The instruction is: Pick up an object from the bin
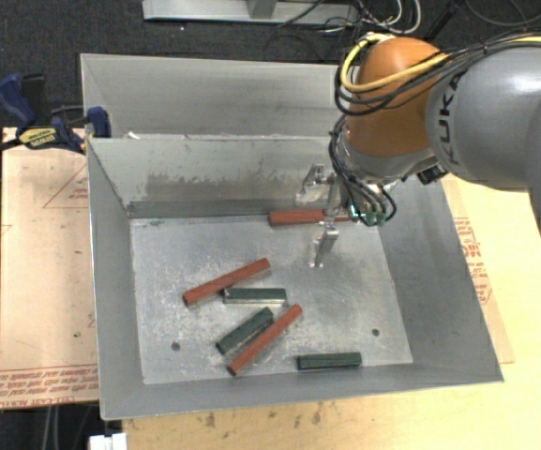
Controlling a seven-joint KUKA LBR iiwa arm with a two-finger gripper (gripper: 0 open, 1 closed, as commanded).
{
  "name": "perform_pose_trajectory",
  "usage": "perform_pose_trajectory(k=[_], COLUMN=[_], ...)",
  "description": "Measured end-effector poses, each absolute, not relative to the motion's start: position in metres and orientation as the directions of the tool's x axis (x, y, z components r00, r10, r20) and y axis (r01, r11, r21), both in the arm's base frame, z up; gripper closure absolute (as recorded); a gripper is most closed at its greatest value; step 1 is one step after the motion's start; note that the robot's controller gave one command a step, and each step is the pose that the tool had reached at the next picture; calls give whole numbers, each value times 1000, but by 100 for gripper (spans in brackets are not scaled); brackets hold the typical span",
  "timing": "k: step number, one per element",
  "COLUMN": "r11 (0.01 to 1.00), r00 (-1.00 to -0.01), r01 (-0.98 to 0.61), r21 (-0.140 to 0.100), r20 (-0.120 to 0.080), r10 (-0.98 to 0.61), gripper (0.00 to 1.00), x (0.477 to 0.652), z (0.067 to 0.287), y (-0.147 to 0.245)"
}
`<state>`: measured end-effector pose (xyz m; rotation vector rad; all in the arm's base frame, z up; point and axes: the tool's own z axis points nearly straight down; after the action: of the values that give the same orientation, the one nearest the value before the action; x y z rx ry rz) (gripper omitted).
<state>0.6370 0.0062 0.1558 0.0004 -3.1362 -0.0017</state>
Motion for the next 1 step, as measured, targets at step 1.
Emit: perform_pose_trajectory(k=[1], r11=[1000], r00=[-1000], r01=[0], r21=[1], r20=[-2], r10=[0], gripper=[0], x=[639], z=[160], y=[6])
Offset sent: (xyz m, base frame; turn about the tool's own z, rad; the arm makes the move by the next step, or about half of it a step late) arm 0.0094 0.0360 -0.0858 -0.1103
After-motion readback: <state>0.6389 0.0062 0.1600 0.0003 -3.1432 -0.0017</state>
